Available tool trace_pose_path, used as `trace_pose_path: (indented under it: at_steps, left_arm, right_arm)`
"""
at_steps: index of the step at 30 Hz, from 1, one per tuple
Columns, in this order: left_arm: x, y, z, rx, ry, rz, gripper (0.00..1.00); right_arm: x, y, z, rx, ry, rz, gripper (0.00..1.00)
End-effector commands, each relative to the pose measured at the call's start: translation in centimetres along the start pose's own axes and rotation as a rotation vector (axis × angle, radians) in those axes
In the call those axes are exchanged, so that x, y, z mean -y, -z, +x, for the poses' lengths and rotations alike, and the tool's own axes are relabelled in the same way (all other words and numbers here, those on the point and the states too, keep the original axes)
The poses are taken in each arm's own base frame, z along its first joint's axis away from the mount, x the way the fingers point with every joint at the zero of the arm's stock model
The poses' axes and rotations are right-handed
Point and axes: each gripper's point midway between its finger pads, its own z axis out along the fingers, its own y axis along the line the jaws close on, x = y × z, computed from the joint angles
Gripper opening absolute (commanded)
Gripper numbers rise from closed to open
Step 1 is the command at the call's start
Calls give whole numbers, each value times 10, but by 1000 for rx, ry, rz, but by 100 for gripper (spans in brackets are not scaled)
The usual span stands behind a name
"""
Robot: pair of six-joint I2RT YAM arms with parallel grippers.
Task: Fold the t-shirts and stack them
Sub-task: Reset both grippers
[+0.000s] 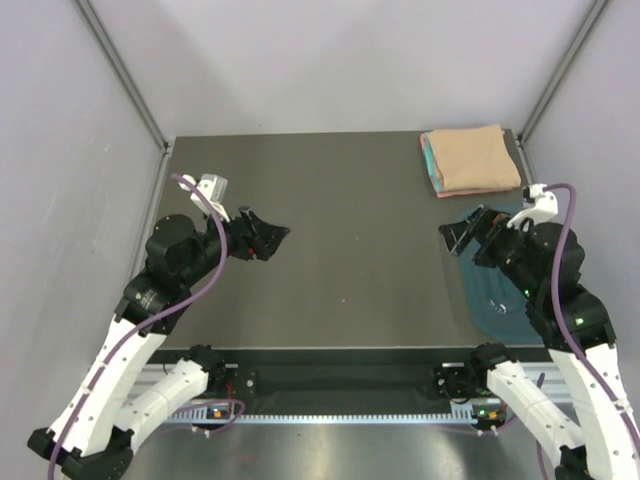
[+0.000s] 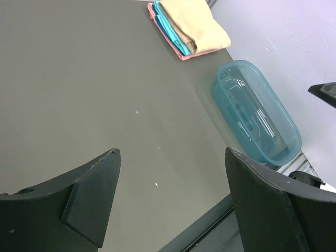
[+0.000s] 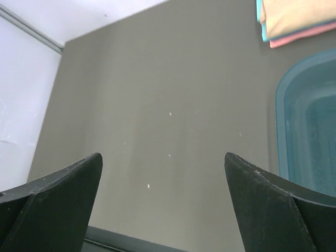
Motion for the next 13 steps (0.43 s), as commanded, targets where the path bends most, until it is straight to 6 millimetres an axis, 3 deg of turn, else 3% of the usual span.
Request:
trace_pose_path:
  at_steps: [1,7,13]
  left_arm:
    - [-1,2,-2,17,-29,-3,85]
    - [-7,2,6,4,-30,-18,85]
    - [-9,3,7,8,-30,-23,85]
  right_arm:
    - [6,-4,7,3,2,10,100]
    - [15,-6,23,-20,10,19,100]
    - [11,2,14,24,27,0,100]
